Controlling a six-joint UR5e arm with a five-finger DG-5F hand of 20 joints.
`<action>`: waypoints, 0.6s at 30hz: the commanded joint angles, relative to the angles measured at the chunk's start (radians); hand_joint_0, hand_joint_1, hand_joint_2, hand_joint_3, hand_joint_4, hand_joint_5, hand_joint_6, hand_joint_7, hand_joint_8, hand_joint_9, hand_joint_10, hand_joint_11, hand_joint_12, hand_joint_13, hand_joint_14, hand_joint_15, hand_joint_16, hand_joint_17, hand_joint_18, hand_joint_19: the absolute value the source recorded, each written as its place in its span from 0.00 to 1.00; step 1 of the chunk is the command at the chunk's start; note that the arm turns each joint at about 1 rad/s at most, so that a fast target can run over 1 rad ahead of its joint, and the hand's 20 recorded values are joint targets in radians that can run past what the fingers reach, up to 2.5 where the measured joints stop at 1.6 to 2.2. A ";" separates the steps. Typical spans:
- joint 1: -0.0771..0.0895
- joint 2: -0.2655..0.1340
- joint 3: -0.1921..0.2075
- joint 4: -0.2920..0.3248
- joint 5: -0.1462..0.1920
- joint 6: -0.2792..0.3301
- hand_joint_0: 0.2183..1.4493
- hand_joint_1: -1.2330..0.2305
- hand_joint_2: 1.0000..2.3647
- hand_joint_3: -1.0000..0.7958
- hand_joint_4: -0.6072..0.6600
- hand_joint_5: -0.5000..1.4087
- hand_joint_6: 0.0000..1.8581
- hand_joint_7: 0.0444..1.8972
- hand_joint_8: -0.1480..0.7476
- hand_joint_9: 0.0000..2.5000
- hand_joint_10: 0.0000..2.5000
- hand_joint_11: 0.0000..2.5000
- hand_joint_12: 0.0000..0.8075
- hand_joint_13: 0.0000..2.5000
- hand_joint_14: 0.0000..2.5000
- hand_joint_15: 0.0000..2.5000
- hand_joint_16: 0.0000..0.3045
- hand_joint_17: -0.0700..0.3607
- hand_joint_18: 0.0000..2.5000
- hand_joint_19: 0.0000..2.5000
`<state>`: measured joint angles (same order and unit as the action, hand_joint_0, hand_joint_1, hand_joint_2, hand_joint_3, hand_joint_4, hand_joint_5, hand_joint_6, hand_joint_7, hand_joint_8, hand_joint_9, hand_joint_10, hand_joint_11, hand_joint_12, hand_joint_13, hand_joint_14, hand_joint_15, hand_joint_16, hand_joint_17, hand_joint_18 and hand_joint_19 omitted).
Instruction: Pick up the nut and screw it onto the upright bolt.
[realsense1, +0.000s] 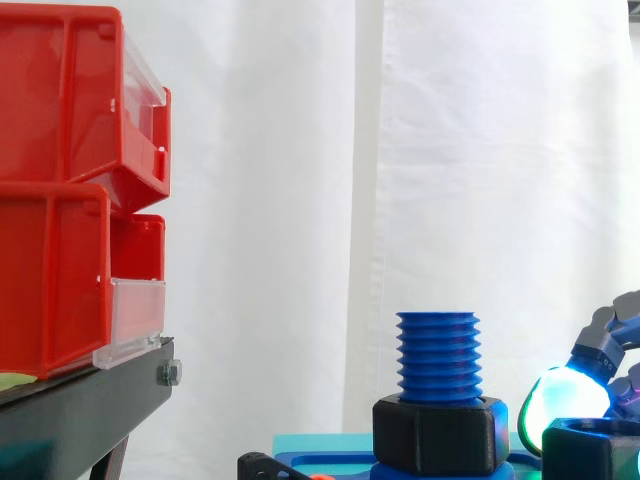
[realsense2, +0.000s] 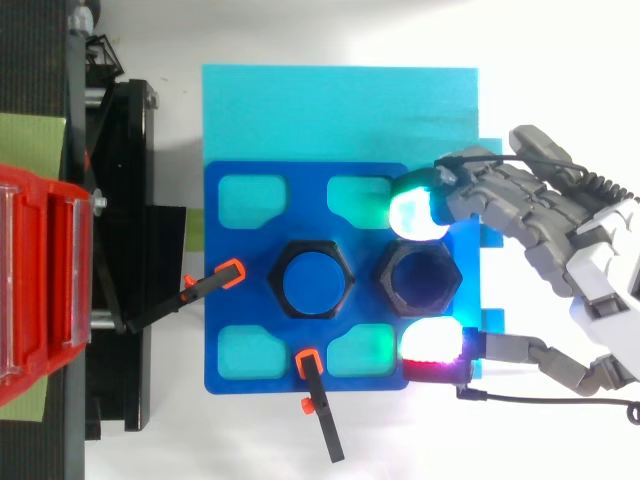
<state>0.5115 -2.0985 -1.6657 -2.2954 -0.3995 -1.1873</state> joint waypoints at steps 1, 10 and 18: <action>-0.004 0.000 0.000 -0.001 0.001 0.000 0.29 0.31 0.00 0.28 0.74 0.17 0.27 0.51 0.53 0.27 0.00 0.00 0.43 0.23 0.00 0.00 0.11 0.33 0.13 0.00; -0.014 0.002 0.001 -0.001 -0.024 0.014 0.29 0.32 0.00 0.28 0.74 0.17 0.27 0.52 0.53 0.28 0.00 0.01 0.43 0.24 0.00 0.00 0.10 0.32 0.14 0.00; -0.019 0.002 0.003 -0.009 -0.035 0.051 0.29 0.32 0.00 0.28 0.74 0.17 0.27 0.52 0.54 0.28 0.00 0.01 0.43 0.25 0.00 0.00 0.10 0.32 0.14 0.00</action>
<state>0.4940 -2.0965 -1.6642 -2.3018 -0.4315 -1.1409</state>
